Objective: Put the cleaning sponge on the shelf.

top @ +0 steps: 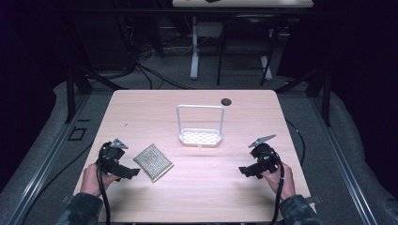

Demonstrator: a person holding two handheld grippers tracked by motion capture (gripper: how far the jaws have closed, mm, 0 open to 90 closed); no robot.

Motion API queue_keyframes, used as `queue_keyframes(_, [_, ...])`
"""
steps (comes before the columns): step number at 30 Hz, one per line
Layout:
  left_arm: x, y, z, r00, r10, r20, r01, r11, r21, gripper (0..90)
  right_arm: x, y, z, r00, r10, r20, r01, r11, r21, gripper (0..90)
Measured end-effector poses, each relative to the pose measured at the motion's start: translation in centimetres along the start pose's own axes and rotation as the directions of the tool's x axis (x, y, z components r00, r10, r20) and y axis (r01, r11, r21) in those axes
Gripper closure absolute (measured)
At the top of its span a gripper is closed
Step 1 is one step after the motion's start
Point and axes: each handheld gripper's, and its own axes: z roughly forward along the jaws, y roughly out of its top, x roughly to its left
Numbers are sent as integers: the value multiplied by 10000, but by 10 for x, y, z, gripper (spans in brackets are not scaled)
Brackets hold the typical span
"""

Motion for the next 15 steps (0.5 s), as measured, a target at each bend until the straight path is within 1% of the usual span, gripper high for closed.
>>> queue_keyframes(6, [-4, 6, 2, 10000, 66, 15, -66, 10000, -61, 0, 2, 0, 1, 9999, -132, 58, 132, 9998, 121, 68])
queue_keyframes(7, [-5, 8, 3, 9999, 131, 0, -131, 9999, -32, 0, 2, 0, 2, 9999, -151, 83, 150, 9998, 113, 68])
queue_keyframes(11, [-6, 16, 8, 9998, 183, -1, -183, 9998, 19, 0, 2, 0, 3, 9998, -152, 88, 151, 9998, 157, 65])
queue_keyframes(12, [-6, 20, 12, 9998, 198, 79, -198, 9998, 2, 0, 1, 0, 3, 9998, -204, 87, 203, 9996, 172, 63])
queue_keyframes(13, [-6, 20, 12, 9998, 198, 79, -198, 9998, 2, 0, 1, 0, 3, 9998, -204, 87, 203, 9996, 172, 63])
queue_keyframes(14, [-7, 24, 16, 9998, 200, 70, -200, 9998, 9, 0, 1, 1, 4, 9997, -252, 69, 250, 9993, 281, 56])
queue_keyframes(15, [-7, 25, 17, 9995, 266, 175, -269, 9996, 124, 0, 2, 1, 4, 9997, -245, 40, 243, 9992, 325, 53])
